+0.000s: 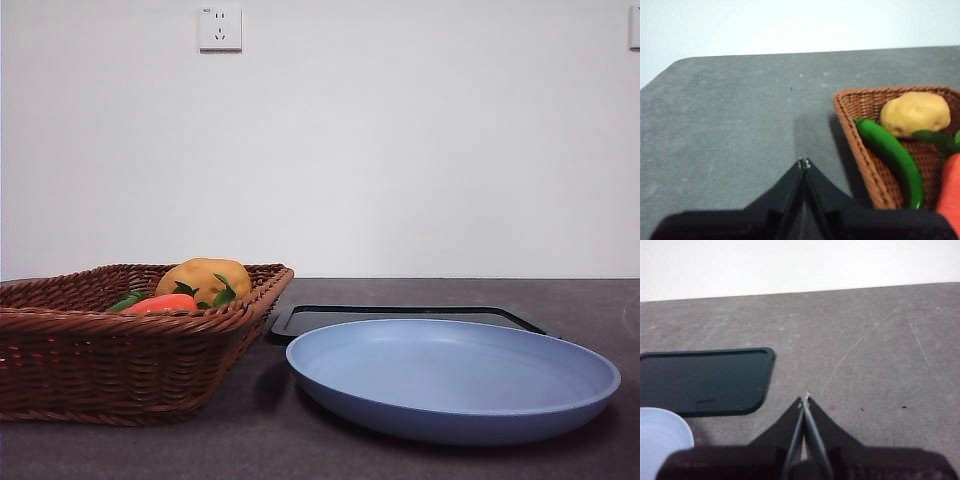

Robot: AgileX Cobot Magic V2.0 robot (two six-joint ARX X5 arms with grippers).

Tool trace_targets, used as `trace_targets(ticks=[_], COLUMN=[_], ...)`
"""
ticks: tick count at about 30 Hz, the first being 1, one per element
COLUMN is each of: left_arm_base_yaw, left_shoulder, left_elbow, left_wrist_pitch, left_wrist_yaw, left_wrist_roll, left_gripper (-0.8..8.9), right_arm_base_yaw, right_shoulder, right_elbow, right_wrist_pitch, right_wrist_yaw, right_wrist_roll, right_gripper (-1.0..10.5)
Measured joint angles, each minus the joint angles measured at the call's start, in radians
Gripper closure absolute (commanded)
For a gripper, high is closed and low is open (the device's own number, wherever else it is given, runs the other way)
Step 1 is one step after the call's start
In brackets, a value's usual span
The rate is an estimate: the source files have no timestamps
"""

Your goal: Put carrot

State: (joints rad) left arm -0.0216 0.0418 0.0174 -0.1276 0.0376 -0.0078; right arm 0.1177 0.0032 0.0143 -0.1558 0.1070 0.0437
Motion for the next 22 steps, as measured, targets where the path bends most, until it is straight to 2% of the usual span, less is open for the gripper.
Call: trace_targets(ticks=[4, 10, 15, 19, 22], left_arm_base_yaw=[0.0, 0.0, 0.0, 0.0, 0.0], left_shoulder=[0.0, 0.0, 0.0, 0.0, 0.021], left_elbow=[0.0, 0.0, 0.0, 0.001, 0.027], left_wrist_pitch=[0.055, 0.121, 0.163, 0.158, 0.071], left_wrist_yaw=[0.056, 0.167, 0.247, 0.254, 0.254], left_wrist_roll=[-0.112, -0.293, -0.371, -0.415, -0.429], left_gripper=[8.05, 8.05, 8.06, 8.07, 8.07], right_arm_base_yaw=[0.0, 0.0, 0.0, 0.0, 0.0], right_shoulder=[0.0, 0.0, 0.0, 0.002, 0.033], right_elbow=[0.0, 0.0, 0.0, 0.0, 0.017], right_wrist_pitch=[0.0, 0.0, 0.0, 0.0, -0.025], right_wrist_yaw=[0.0, -0.002, -0.012, -0.093, -0.127], right_wrist_roll=[0.059, 0.249, 0.407, 0.447, 0.458], right_gripper=[9.4, 9.4, 9.4, 9.4, 9.4])
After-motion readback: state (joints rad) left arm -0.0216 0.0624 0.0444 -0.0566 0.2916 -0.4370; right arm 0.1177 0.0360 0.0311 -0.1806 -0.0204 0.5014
